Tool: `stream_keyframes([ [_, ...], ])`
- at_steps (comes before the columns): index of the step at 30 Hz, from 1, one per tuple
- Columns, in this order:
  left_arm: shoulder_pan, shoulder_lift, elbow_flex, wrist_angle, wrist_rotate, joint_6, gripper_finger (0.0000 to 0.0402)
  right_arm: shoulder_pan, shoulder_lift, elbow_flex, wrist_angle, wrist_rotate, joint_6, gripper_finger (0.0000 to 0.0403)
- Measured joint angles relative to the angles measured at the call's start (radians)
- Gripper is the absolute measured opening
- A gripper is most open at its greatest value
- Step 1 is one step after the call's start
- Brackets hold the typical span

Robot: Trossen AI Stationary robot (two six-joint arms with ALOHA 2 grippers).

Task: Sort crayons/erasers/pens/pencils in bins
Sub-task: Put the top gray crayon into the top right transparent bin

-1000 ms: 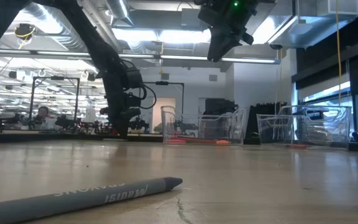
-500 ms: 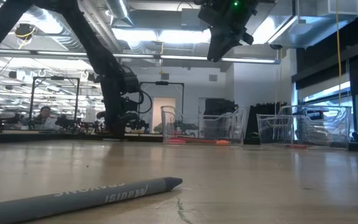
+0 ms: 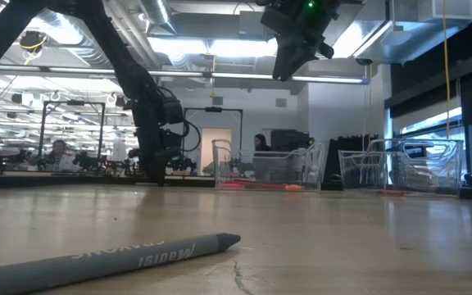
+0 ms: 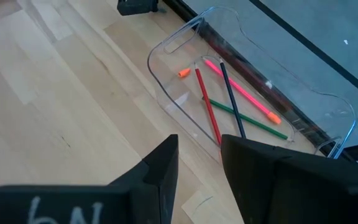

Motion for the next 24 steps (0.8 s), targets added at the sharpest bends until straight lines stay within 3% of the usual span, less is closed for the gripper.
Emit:
stream_keyframes([
  [8,-0.007,0.0,0.001,-0.047,0.018,0.001,0.0079,0.0,0.0,0.0,0.0,-0.001,-0.021,0.0124],
  [18,-0.035,0.0,-0.002,-0.078,0.014,0.092,0.0008,0.0,0.0,0.0,0.0,-0.001,-0.026,0.0124],
  [24,-0.035,0.0,-0.002,-0.083,0.026,0.098,0.0005,0.0,0.0,0.0,0.0,-0.002,-0.026,0.0124],
])
